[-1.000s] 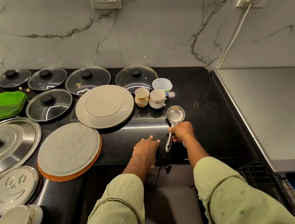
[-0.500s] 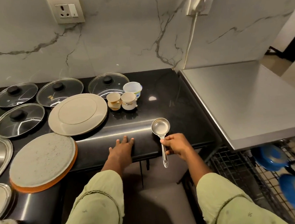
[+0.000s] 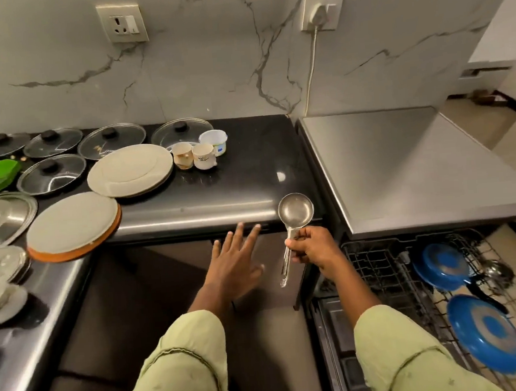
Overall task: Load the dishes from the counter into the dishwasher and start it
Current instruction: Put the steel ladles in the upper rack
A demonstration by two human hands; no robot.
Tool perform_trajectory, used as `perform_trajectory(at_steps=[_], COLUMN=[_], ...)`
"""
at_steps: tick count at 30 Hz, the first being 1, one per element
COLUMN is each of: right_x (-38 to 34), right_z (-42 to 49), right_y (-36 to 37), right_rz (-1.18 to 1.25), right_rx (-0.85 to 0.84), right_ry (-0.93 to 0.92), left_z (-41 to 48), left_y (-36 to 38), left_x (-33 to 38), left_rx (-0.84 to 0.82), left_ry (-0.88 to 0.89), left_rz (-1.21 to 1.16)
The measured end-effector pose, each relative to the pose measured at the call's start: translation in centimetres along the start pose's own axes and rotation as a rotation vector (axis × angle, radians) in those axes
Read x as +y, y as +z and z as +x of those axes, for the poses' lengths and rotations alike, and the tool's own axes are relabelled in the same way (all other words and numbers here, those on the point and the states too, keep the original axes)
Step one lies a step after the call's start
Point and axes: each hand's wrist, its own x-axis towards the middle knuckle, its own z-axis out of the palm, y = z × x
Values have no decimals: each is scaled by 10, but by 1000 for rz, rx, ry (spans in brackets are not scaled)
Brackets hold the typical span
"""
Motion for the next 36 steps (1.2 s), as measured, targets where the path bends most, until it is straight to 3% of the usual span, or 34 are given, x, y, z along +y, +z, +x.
perform_trajectory(at_steps=[12,18,23,36], right_x=[54,91,129,188], right_z=[-98,-187,-254,-318], right_y=[-52,-96,-146,-332], right_rz=[43,34,-2,15], right_rx=[-64,-71,-10,172], right_ry=[-3,6,63,88], left_z=[-121,-186,-233,-219], left_y=[23,65,101,154], left_x=[78,132,195,356], left_rx=[-1,53,-29,-160], left_ry=[-82,-53,-1,99], left_rz=[102,74,64,113])
